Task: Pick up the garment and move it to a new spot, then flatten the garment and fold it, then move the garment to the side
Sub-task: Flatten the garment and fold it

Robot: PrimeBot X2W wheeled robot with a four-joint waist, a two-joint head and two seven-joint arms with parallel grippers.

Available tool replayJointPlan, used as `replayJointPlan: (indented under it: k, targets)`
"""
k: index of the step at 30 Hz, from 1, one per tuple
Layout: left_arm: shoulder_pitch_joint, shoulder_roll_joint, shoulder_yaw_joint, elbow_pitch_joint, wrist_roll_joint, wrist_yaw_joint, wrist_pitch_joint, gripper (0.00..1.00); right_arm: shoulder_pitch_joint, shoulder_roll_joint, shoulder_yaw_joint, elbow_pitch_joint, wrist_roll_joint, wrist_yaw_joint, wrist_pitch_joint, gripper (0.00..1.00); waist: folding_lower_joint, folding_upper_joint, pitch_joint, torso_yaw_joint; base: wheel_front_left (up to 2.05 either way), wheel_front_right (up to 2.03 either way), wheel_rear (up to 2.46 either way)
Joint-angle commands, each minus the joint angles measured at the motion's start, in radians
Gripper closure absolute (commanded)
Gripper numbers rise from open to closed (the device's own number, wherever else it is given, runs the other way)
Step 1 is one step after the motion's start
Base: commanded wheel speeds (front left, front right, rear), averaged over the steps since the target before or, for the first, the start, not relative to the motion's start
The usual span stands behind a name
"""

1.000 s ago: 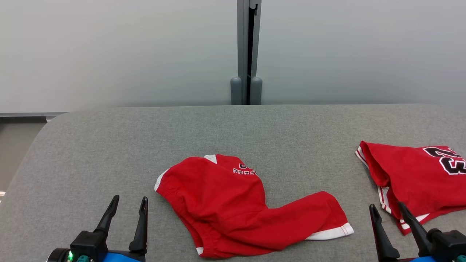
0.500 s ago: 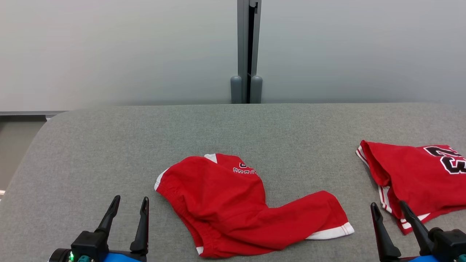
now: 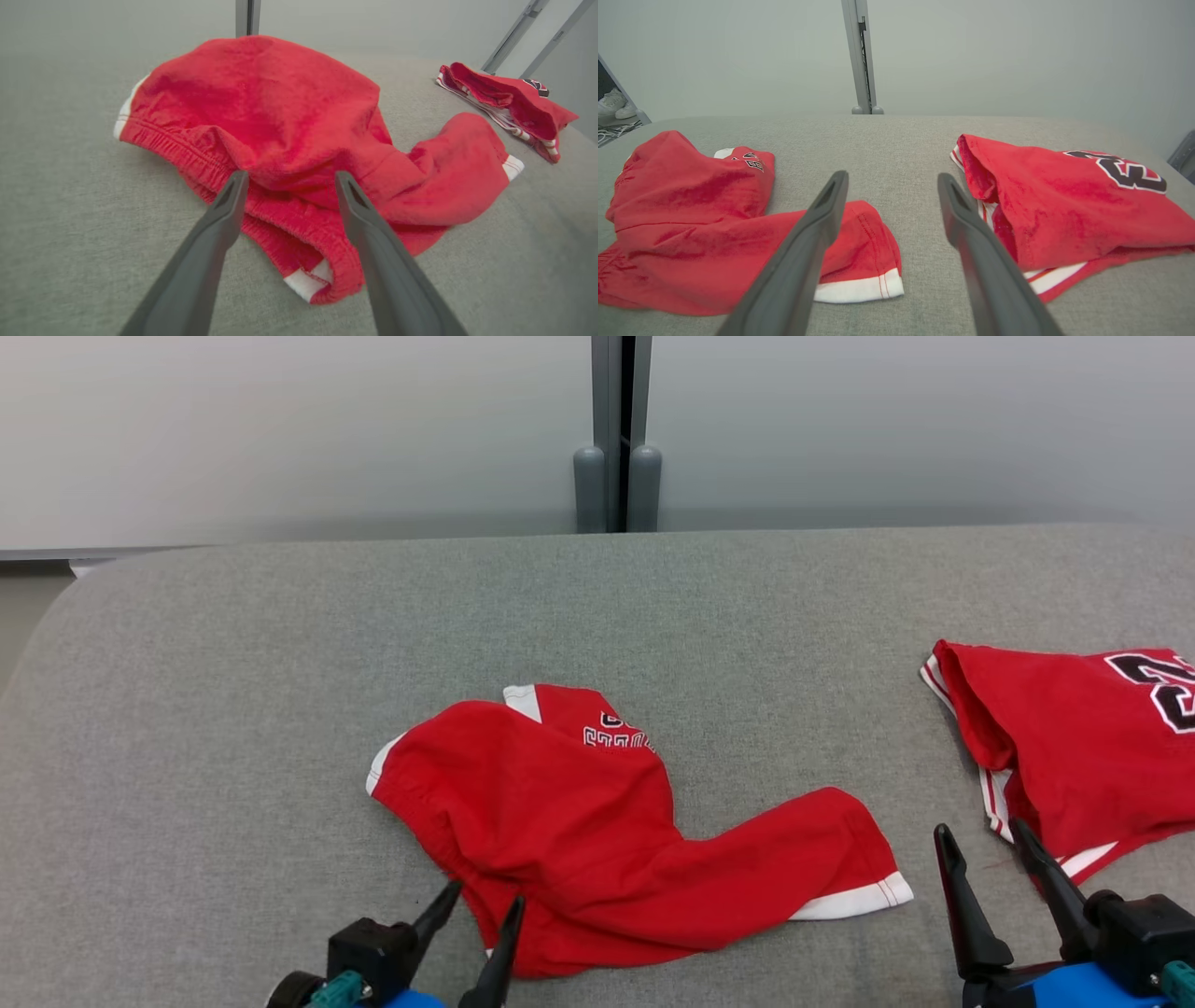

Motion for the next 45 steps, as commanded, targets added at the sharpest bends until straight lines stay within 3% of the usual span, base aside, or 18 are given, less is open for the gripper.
replayJointPlan:
  k: [1,7,8,9,20,31,36,45]
  targets:
    - [-0.01,-0.011,-0.013,0.02,-0.019,-0.015,0.02,0.0,-0.021,0.0,-0.002,0.003,0.001,0.0,-0.005,0.0,-0.0001,-0.0002,0.023,0.0,0.0,0.0,0.0]
    - [-0.021,-0.022,-0.049,0.063,-0.069,-0.055,0.108,0.0,-0.041,0.0,-0.011,0.007,-0.008,0.0,-0.008,0.0,-0.0001,-0.0002,0.065,-0.008,0.0,0.0,0.0]
    - [-0.024,-0.022,-0.052,0.062,-0.079,-0.061,0.116,0.42,-0.044,0.0,-0.012,0.008,-0.01,0.0,-0.009,0.0,-0.0001,-0.0002,0.069,-0.008,0.0,0.0,0.0]
    - [-0.03,-0.018,-0.057,0.058,-0.082,-0.065,0.128,1.0,-0.046,0.0,-0.013,0.008,-0.01,0.0,-0.009,0.0,-0.0001,-0.0002,0.071,-0.008,0.0,0.0,0.0]
    - [-0.074,0.025,-0.069,-0.094,-0.023,-0.054,0.097,1.0,-0.045,0.0,-0.03,0.022,0.002,0.0,-0.014,0.0,-0.0001,-0.0002,0.041,0.013,0.0,0.0,0.0]
    - [-0.036,0.083,-0.027,-0.345,-0.062,0.002,0.196,1.0,-0.034,0.0,-0.038,0.023,0.009,0.0,-0.016,0.0,-0.0001,-0.0002,-0.002,0.027,0.0,0.0,0.0]
    - [-0.05,0.071,0.018,-0.311,-0.111,0.021,0.195,1.0,-0.049,0.0,-0.037,0.013,0.014,0.0,-0.018,0.0,-0.0001,-0.0002,0.024,0.009,0.0,0.0,0.0]
    - [-0.173,0.043,0.084,-0.105,-0.162,-0.003,0.154,1.0,-0.095,0.0,-0.034,0.004,0.017,0.0,-0.03,0.0,-0.0001,-0.0002,0.127,-0.026,0.0,0.0,0.0]
